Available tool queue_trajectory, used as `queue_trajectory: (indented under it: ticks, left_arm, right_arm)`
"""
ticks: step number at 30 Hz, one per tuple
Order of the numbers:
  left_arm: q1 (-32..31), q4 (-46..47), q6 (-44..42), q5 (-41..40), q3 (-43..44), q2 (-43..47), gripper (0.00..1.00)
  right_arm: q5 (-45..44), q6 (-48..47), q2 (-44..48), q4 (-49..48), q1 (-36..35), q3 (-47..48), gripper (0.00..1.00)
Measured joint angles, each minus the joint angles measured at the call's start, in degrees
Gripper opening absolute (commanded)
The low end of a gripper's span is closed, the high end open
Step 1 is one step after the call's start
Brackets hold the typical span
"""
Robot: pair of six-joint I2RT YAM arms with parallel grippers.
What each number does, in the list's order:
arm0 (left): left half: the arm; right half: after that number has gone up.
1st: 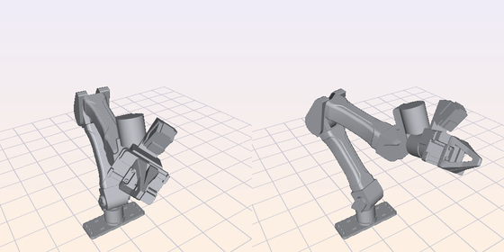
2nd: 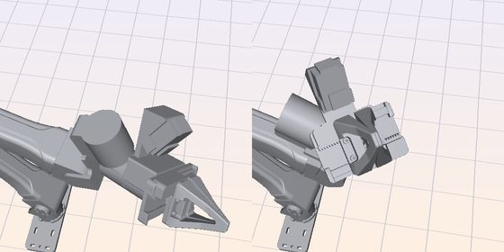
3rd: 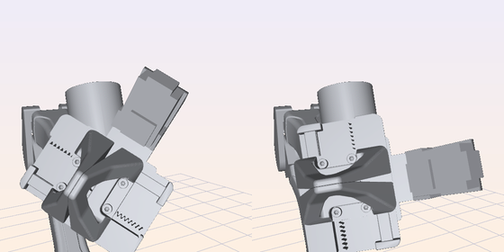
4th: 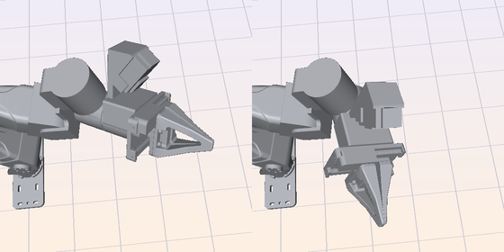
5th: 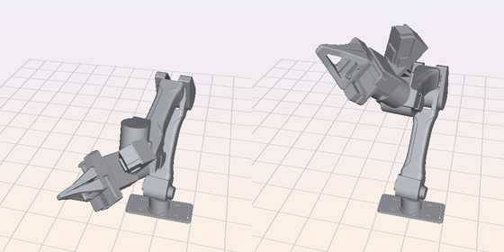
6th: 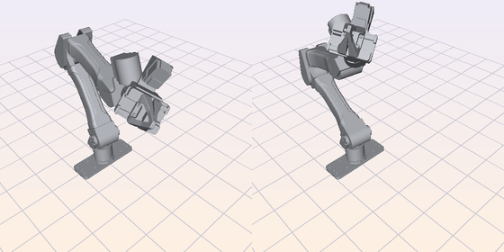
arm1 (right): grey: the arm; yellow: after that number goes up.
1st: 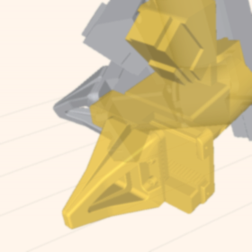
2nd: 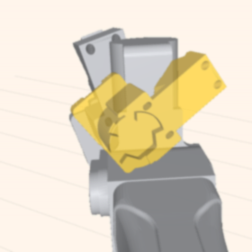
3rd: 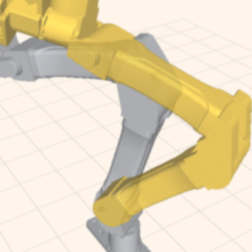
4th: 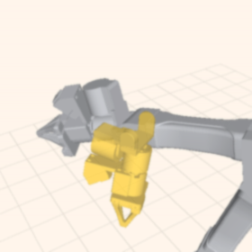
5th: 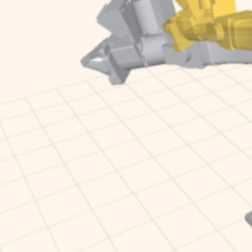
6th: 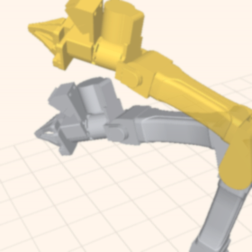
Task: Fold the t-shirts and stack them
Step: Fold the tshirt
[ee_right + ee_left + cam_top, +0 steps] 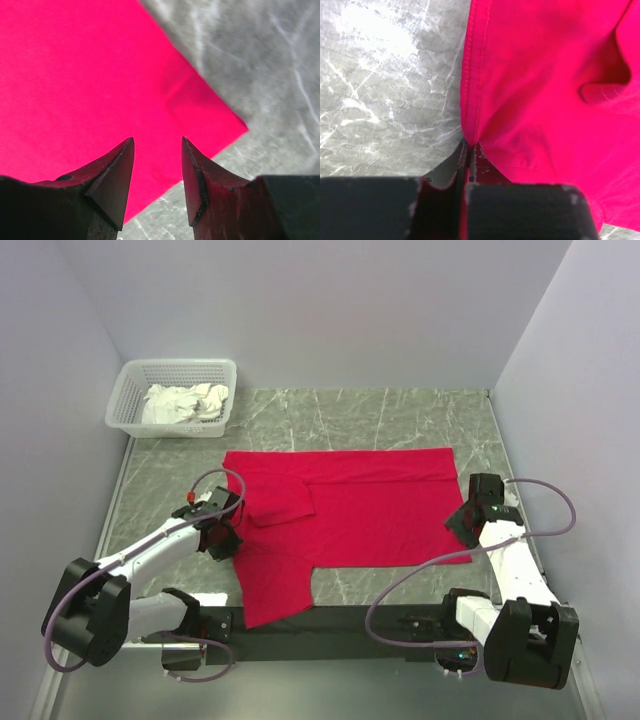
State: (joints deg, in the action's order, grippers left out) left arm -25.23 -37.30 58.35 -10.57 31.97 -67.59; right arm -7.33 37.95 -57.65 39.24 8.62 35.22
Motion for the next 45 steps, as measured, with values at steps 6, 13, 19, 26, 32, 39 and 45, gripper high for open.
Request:
queue_trajectory:
  ticks: [6, 13, 19, 26, 32, 39, 45]
  left_arm:
    - [-0.3, 0.7, -0.1, 0.0, -0.9, 2.0, 0.01]
    - [-0.9, 0.9, 0.0, -0.2, -1.4, 6.3, 0.01]
    - [-1.7, 0.9, 0.1, -0.5, -1.5, 7.3, 0.01]
    - [-1.9, 0.7, 1.2, -1.4, -1.5, 8.2, 0.01]
    - [-1.9, 0.3, 1.6, -1.9, -1.5, 8.3, 0.01]
    - [-2.0, -0.3, 2.4, -2.7, -1.5, 8.3, 0.01]
    - [-2.0, -1.2, 2.6, -2.9, -1.5, 8.9, 0.01]
  right_arm:
    - [-3.4, 2.6, -2.9, 3.5, 1.2, 0.2, 0.47]
    - [-3.8, 7.1, -7.4, 6.5, 1.9, 0.2, 0.44]
    - [-3.7, 10.2, -7.3, 6.0, 3.1, -2.4, 0.39]
    - [-3.6, 10.9, -6.9, 4.4, 5.1, -3.9, 0.35]
    - [-3.3, 11.1, -6.8, 3.1, 5.5, -4.0, 0.35]
    - [-2.9, 10.9, -8.6, 1.8, 5.5, -4.6, 0.06]
    - [-3.1, 10.5, -8.6, 2.0, 5.5, -4.4, 0.0]
